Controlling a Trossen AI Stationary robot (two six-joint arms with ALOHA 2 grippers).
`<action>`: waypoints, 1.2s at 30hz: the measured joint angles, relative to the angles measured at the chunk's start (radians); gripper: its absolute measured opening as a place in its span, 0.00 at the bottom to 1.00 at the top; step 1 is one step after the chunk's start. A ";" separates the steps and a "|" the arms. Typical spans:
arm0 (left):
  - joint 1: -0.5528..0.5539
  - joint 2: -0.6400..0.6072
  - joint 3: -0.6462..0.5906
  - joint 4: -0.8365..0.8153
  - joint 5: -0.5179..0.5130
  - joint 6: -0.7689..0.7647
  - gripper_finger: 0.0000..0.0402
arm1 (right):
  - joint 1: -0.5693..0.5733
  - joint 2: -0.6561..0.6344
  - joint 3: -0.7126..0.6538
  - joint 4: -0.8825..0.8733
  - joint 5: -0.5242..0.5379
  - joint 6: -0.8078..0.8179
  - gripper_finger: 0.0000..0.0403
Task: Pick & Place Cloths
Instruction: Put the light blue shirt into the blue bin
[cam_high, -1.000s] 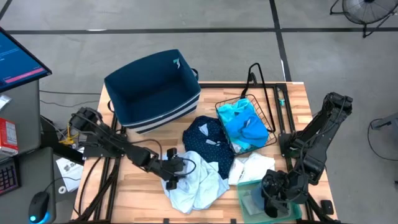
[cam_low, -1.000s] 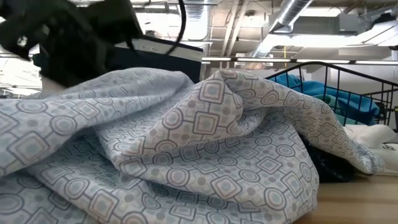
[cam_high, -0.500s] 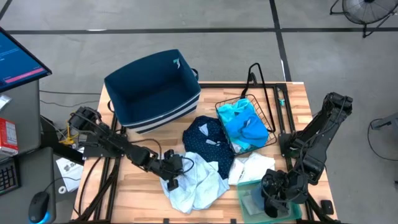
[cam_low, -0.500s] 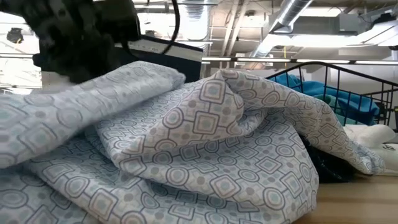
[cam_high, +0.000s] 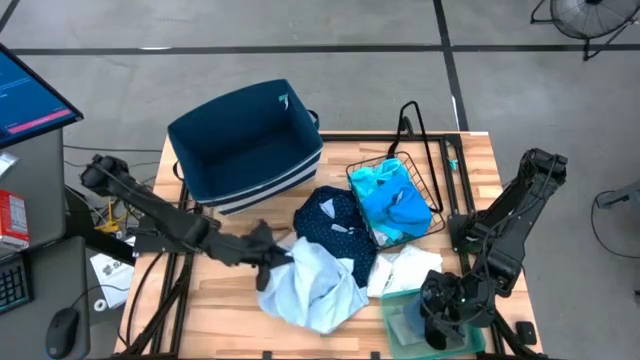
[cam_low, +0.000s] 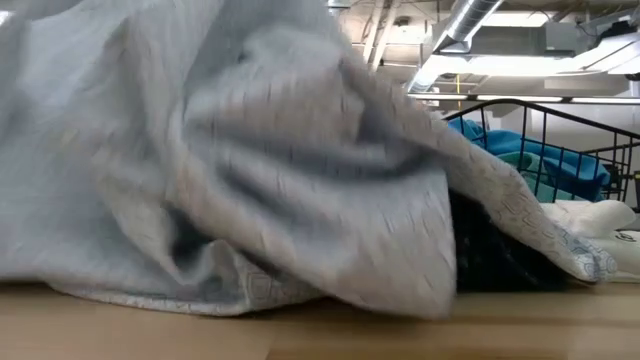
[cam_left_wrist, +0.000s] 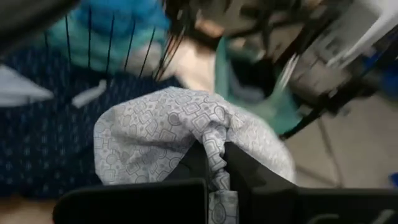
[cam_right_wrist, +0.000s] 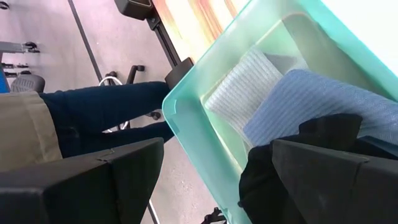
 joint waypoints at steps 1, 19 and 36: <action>0.000 -0.023 0.000 0.013 -0.002 0.001 0.01 | -0.001 0.000 0.000 0.000 0.000 0.000 0.73; 0.000 -0.200 0.000 0.459 0.011 0.240 0.00 | -0.215 0.000 0.000 0.078 0.000 -0.314 0.73; 0.007 -0.218 0.005 0.922 0.213 0.270 0.01 | -0.475 -0.001 0.000 0.611 -0.086 -0.764 0.73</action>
